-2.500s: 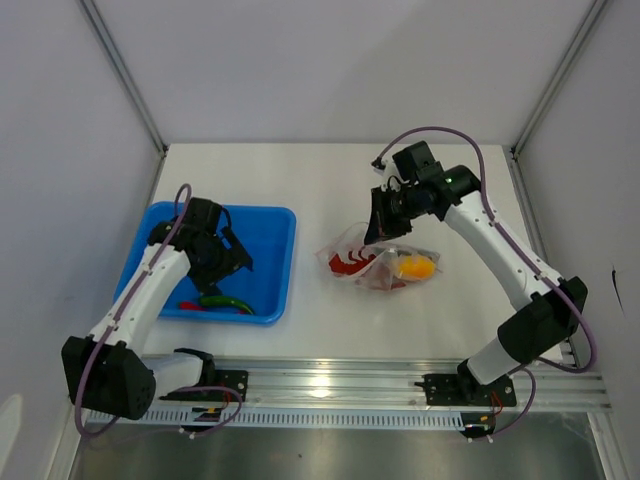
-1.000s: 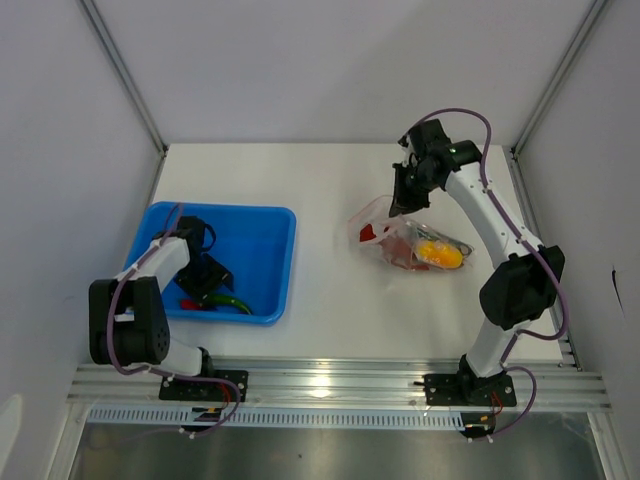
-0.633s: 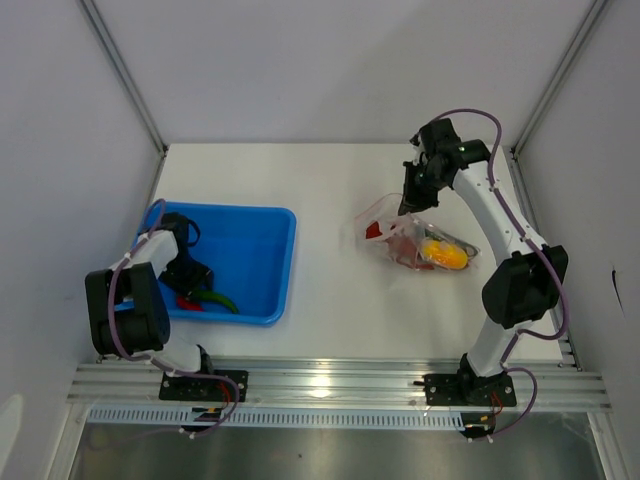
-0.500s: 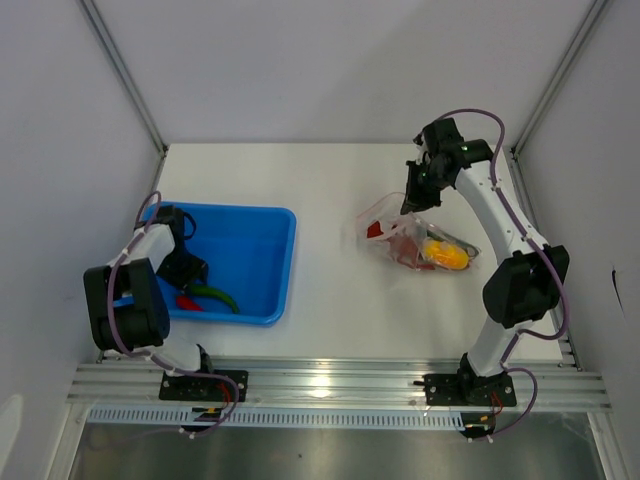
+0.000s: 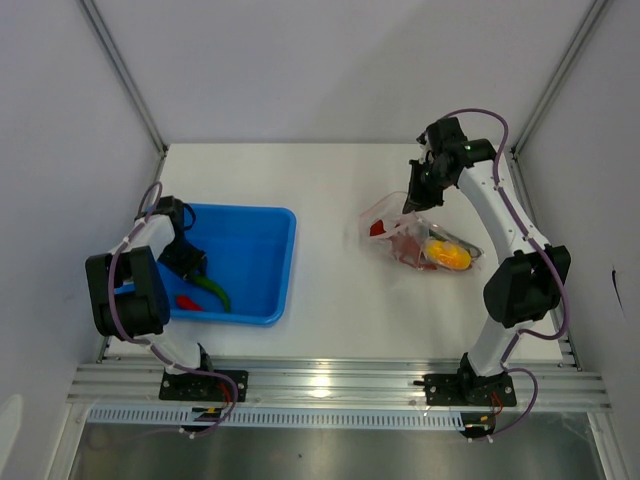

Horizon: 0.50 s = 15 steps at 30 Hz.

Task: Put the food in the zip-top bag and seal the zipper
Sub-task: Pick up the fake vegetable from the bin.

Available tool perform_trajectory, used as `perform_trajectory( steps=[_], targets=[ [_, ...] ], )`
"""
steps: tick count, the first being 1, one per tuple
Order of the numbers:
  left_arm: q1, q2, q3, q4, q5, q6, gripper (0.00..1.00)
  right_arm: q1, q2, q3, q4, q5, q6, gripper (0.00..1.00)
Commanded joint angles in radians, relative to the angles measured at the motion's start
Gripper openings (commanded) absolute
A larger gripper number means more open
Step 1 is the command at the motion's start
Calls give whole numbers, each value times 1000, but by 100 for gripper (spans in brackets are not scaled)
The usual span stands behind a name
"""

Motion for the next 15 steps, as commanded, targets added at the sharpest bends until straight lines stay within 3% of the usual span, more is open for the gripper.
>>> perform_trajectory(
  steps=[1, 7, 15],
  targets=[
    [7, 2, 19, 11, 29, 27, 1, -7, 8, 34, 10, -17, 6, 0],
    [7, -61, 0, 39, 68, 27, 0, -7, 12, 51, 17, -32, 12, 0],
    [8, -159, 29, 126, 242, 44, 0, -7, 8, 96, 10, -46, 6, 0]
  ],
)
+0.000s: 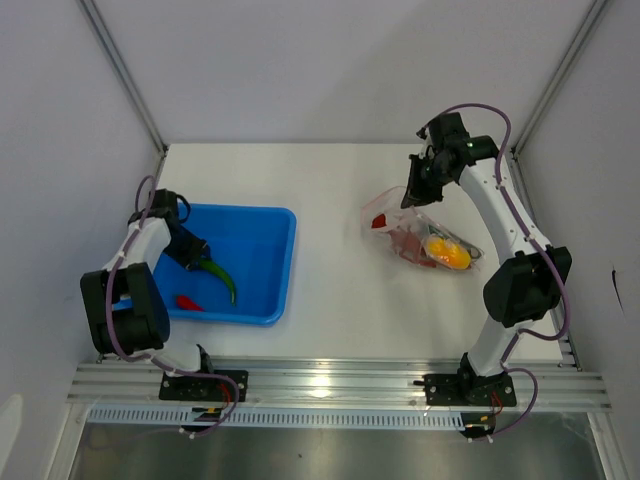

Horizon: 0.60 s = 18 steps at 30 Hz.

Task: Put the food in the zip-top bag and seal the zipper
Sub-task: Pick up the fake vegetable from the bin.

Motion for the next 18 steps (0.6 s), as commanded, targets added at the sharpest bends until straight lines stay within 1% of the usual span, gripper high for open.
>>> perform_trajectory(
  steps=[1, 7, 13, 18],
  targets=[
    [5, -80, 32, 66, 113, 21, 1, -6, 2, 60, 10, -24, 6, 0],
    [-1, -173, 42, 88, 157, 27, 1, -4, -24, 72, 22, -21, 1, 0],
    [-4, -294, 53, 56, 185, 7, 1, 2, -32, 104, 22, -41, 18, 0],
    [-32, -365, 70, 55, 220, -6, 1, 42, -40, 118, 22, -48, 24, 0]
  ],
)
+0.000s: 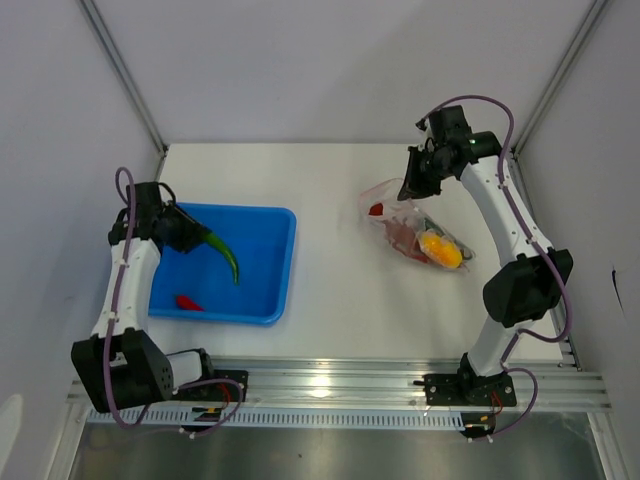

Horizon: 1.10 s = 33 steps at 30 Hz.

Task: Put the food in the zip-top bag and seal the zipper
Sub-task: Pick up the fake vegetable from the bin, then place the fake vegetable in the zipper food storage bag.

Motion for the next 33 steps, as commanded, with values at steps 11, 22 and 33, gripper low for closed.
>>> perform_trajectory(
  steps=[11, 22, 33],
  targets=[
    [-158, -128, 185, 205, 259, -31, 1, 112, -59, 81, 15, -86, 12, 0],
    [-391, -44, 246, 688, 503, -118, 1, 210, -91, 58, 41, -259, -17, 0],
    [-474, 102, 323, 852, 507, -206, 1, 233, -189, -53, 109, -492, -17, 0]
  ],
)
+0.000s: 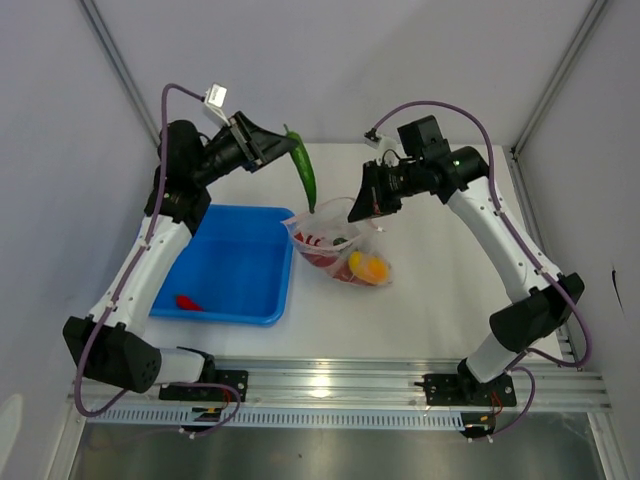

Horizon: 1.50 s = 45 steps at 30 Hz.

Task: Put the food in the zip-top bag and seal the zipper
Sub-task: Place the fake vegetable in the zipper food storage bag.

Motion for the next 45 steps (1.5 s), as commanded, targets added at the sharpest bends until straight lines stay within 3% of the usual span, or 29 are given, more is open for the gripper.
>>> perform_trajectory(
  steps=[1, 18, 20, 27, 30, 35, 39, 45],
  targets=[
    [-47, 22, 10, 145, 31, -62, 1, 0, -62, -19, 62, -145, -4, 0],
    [-158, -33, -126, 147, 49, -5, 0, -79, -94, -79, 117, -188, 75, 0],
    [-175, -27, -129, 153, 57, -8, 4, -80, -94, -79, 120, -190, 79, 0],
    [-207, 1, -157, 194, 95, -26, 46, -85, -98, -76, 125, -198, 84, 0],
    [-207, 4, -177, 194, 89, -42, 53, -85, -98, -77, 122, -196, 85, 0],
    [-207, -10, -193, 130, 69, -11, 48, -89, -95, -80, 122, -193, 84, 0],
    [-207, -39, -214, 110, 69, 17, 50, -92, -91, -81, 122, -195, 79, 0],
    [-140, -134, -217, -103, -59, 118, 50, -101, -92, -80, 88, -130, 76, 0]
  ],
)
